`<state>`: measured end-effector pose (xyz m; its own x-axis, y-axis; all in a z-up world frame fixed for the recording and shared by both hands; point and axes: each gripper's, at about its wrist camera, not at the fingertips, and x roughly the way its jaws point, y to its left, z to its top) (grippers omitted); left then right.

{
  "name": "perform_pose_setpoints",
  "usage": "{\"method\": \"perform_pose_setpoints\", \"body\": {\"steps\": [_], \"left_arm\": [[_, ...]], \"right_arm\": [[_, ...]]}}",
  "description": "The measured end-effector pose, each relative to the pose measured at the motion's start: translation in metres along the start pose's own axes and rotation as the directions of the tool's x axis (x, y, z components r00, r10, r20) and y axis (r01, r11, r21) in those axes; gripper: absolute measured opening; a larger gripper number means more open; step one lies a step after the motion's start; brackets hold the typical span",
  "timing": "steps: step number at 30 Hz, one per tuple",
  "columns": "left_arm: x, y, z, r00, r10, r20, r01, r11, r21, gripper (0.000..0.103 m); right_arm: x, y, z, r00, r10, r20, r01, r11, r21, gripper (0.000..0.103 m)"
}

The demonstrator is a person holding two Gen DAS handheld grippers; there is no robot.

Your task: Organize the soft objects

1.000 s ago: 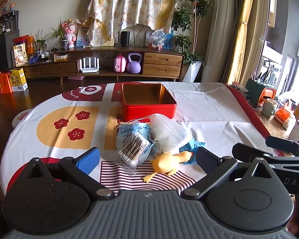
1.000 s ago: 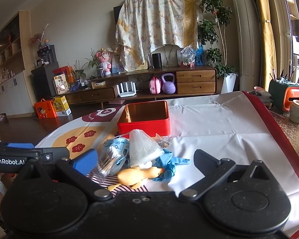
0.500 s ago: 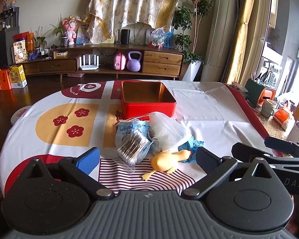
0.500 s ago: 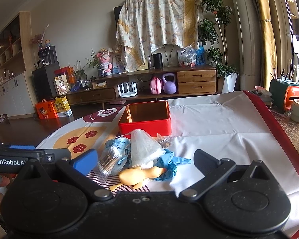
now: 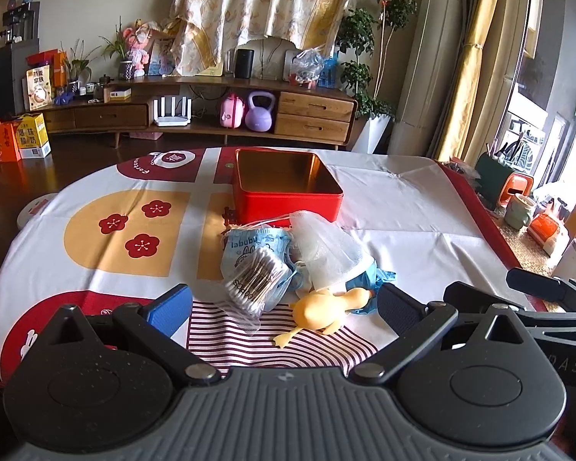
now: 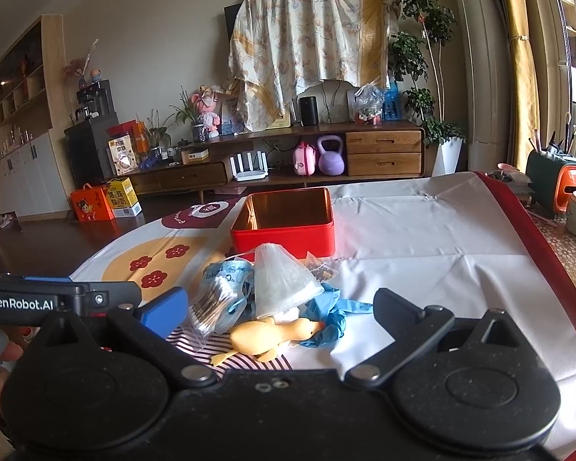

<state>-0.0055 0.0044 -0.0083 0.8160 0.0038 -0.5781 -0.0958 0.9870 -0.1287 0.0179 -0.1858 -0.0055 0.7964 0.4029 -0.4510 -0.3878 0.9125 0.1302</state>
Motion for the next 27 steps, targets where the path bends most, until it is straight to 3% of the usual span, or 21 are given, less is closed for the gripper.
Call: {"method": "perform_pose_setpoints", "body": {"steps": [11, 27], "left_arm": [[0.025, 0.018, 0.011, 0.999, 0.023, -0.045, -0.024, 0.999, -0.028, 0.103], [0.110, 0.029, 0.017, 0.997, 0.059, -0.051, -0.057, 0.998, 0.037, 0.103]], "right_arm": [[0.024, -0.011, 0.006, 0.997, 0.021, -0.075, -0.023, 0.999, -0.026, 0.103], [0.106, -0.030, 0.027, 0.976, 0.051, -0.211, -0.069, 0.995, -0.076, 0.102]]}}
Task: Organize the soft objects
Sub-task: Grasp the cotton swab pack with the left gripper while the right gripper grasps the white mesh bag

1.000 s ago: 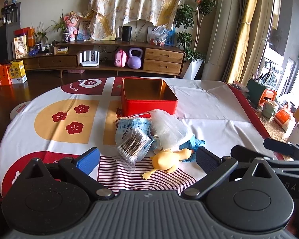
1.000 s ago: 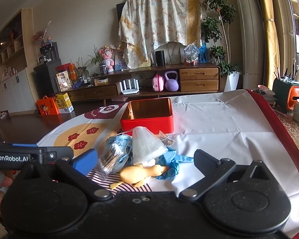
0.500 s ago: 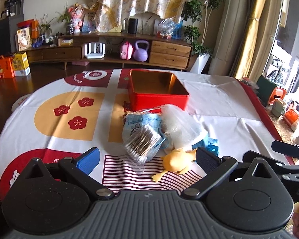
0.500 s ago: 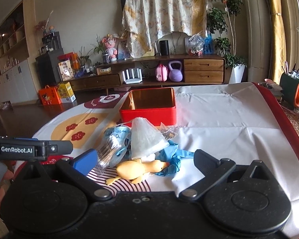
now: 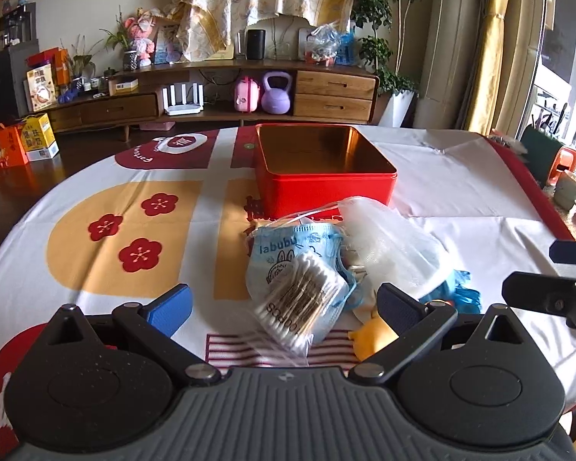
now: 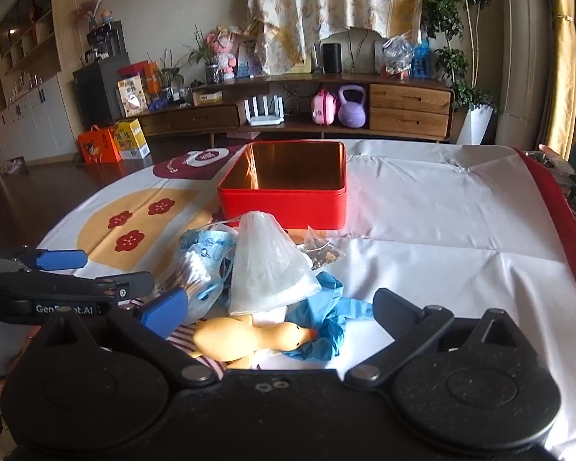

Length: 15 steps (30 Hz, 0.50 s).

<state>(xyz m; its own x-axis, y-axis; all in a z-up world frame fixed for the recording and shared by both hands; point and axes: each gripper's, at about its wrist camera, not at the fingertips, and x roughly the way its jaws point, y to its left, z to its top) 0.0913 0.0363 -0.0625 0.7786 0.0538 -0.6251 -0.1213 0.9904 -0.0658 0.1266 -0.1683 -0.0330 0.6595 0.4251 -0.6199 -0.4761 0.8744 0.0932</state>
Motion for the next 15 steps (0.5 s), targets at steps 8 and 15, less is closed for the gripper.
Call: {"method": "perform_pose_setpoints", "body": {"steps": [8, 15], "left_arm": [[0.045, 0.006, 0.001, 0.997, -0.045, -0.061, 0.045, 0.999, 0.001, 0.102], [0.064, 0.008, -0.004, 0.994, -0.057, -0.092, 0.059, 0.998, 0.018, 0.100]], "right_arm": [[0.044, -0.001, 0.014, 0.997, 0.020, -0.077, -0.024, 0.998, -0.051, 0.096], [0.075, 0.000, 0.020, 0.992, 0.029, -0.124, -0.039, 0.996, -0.085, 0.087]]}}
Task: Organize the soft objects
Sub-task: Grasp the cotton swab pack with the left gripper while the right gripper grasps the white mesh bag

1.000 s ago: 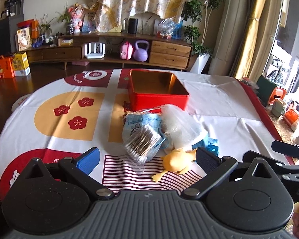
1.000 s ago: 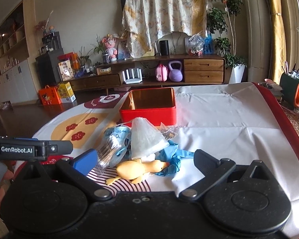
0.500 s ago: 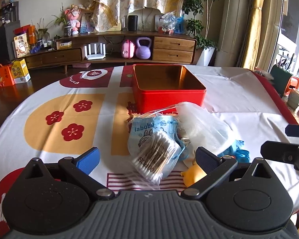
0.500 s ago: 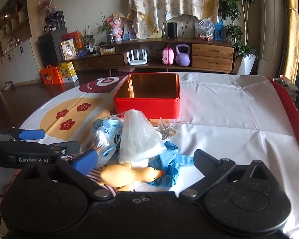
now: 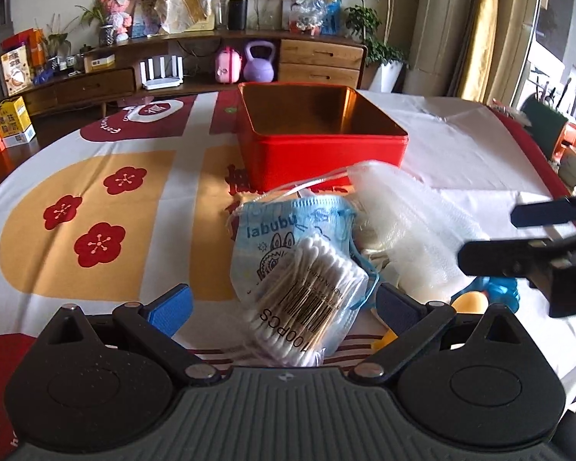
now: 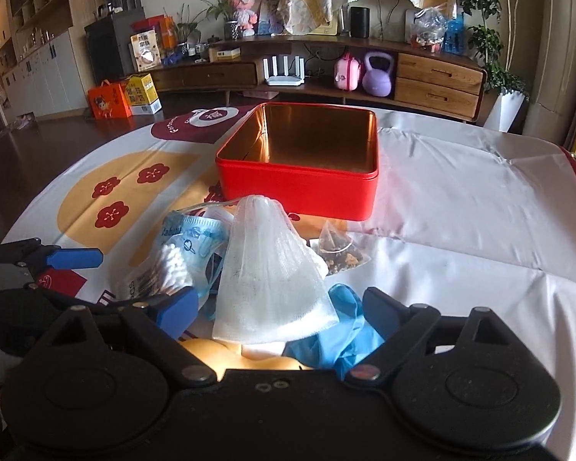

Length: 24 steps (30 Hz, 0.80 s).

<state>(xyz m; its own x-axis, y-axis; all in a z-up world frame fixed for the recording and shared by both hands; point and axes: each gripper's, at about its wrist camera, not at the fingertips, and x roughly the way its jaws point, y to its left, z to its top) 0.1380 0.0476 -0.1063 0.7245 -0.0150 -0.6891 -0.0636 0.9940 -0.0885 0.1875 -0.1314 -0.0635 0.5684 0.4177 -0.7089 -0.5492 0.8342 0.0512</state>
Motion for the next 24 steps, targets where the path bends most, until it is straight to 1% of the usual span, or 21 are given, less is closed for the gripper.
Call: {"method": "perform_pose_setpoints", "body": {"steps": [2, 5, 9, 11, 12, 13, 15, 17, 18, 20, 22, 24], "left_arm": [[0.004, 0.001, 0.000, 1.000, -0.009, -0.012, 0.009, 1.000, 0.003, 0.097], [0.010, 0.002, -0.001, 1.000, -0.018, -0.021, 0.018, 1.000, 0.001, 0.093], [0.014, 0.003, -0.003, 0.999, -0.033, -0.024, 0.033, 0.999, 0.007, 0.092], [0.016, 0.004, -0.003, 0.999, -0.043, -0.031, 0.043, 0.999, 0.004, 0.076], [0.016, 0.005, -0.003, 0.998, -0.050, -0.035, 0.050, 0.999, 0.001, 0.073], [0.017, 0.005, -0.003, 0.998, -0.051, -0.035, 0.051, 0.999, 0.001, 0.070], [0.016, 0.005, -0.004, 0.998, -0.051, -0.031, 0.051, 0.999, 0.000, 0.068], [0.015, 0.006, -0.004, 0.998, -0.055, -0.031, 0.054, 0.999, -0.005, 0.060], [0.014, 0.006, -0.003, 0.998, -0.056, -0.031, 0.056, 0.998, -0.010, 0.058], [0.013, 0.007, -0.003, 0.998, -0.057, -0.032, 0.057, 0.998, -0.015, 0.052], [0.012, 0.006, -0.004, 0.998, -0.052, -0.034, 0.052, 0.999, -0.011, 0.050], [0.010, 0.006, -0.003, 0.998, -0.057, -0.031, 0.057, 0.998, -0.019, 0.048]], "right_arm": [[0.006, 0.000, 0.001, 1.000, -0.004, -0.010, 0.004, 1.000, -0.006, 0.086], [0.012, 0.002, 0.001, 1.000, -0.001, -0.022, 0.001, 1.000, -0.015, 0.082], [0.017, 0.004, -0.001, 0.999, -0.012, -0.031, 0.011, 0.999, -0.035, 0.077], [0.018, 0.004, -0.003, 0.999, -0.013, -0.036, 0.012, 0.999, -0.038, 0.074], [0.018, 0.004, -0.003, 0.999, -0.013, -0.037, 0.012, 0.999, -0.038, 0.072], [0.019, 0.004, -0.003, 0.999, -0.015, -0.039, 0.013, 0.999, -0.038, 0.070], [0.018, 0.003, -0.004, 0.999, -0.016, -0.038, 0.014, 0.999, -0.037, 0.064], [0.018, 0.003, -0.005, 0.999, -0.020, -0.036, 0.019, 0.999, -0.042, 0.060], [0.017, 0.004, -0.005, 0.999, -0.024, -0.035, 0.022, 0.999, -0.045, 0.056], [0.016, 0.004, -0.006, 0.999, -0.028, -0.031, 0.026, 0.999, -0.046, 0.053], [0.014, 0.004, -0.007, 0.999, -0.033, -0.025, 0.032, 0.999, -0.045, 0.050], [0.011, 0.004, -0.007, 0.999, -0.031, -0.014, 0.030, 0.998, -0.046, 0.043]]}}
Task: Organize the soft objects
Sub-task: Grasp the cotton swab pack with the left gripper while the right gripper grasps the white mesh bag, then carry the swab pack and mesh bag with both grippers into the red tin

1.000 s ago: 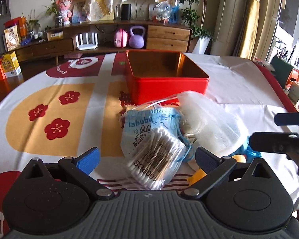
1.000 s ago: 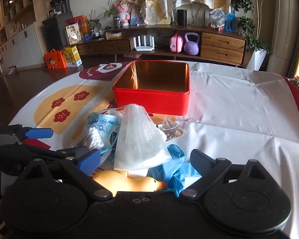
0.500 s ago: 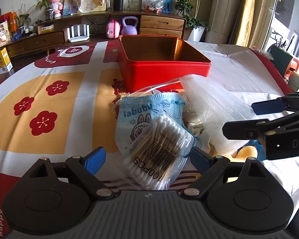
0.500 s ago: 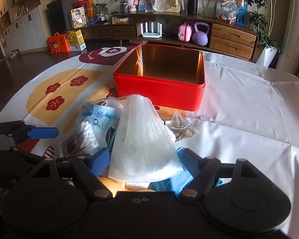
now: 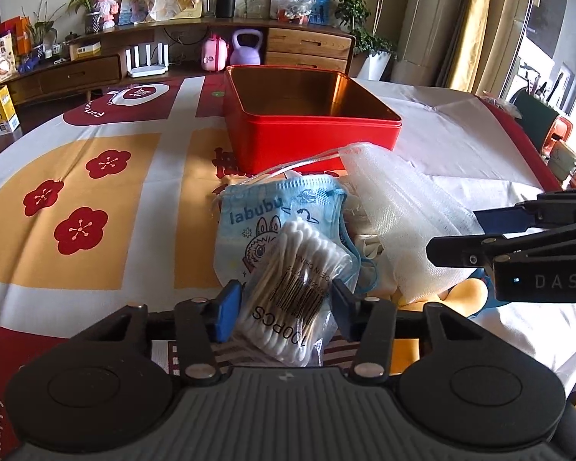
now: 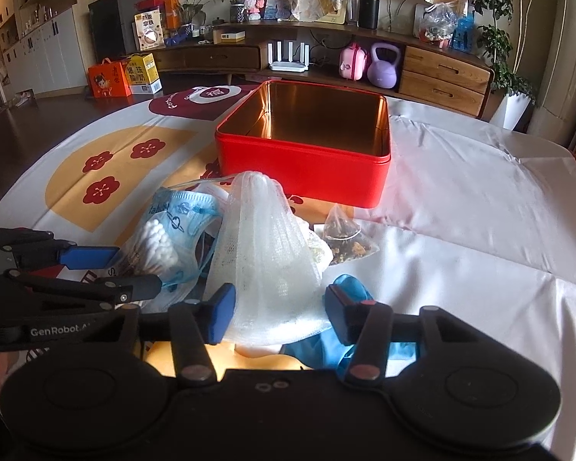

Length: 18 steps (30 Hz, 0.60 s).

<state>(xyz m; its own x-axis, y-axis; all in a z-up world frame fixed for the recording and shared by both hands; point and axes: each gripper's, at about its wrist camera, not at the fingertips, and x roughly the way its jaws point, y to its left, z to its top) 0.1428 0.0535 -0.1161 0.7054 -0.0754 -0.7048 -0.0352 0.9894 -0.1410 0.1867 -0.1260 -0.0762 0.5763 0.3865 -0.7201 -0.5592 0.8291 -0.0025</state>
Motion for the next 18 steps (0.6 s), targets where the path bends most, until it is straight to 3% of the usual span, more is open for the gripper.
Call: {"method": "perform_pose_setpoints", "body": {"steps": [6, 18], "left_arm": [[-0.005, 0.004, 0.002, 1.000, -0.001, 0.001, 0.001, 1.000, -0.028, 0.040], [-0.030, 0.011, 0.007, 0.999, -0.009, 0.036, 0.012, 0.997, -0.081, 0.038]], "right_arm": [[-0.011, 0.000, -0.001, 0.999, 0.005, 0.034, -0.005, 1.000, 0.012, 0.023], [-0.039, -0.008, -0.003, 0.994, 0.029, 0.103, -0.036, 0.997, 0.066, 0.019]]}}
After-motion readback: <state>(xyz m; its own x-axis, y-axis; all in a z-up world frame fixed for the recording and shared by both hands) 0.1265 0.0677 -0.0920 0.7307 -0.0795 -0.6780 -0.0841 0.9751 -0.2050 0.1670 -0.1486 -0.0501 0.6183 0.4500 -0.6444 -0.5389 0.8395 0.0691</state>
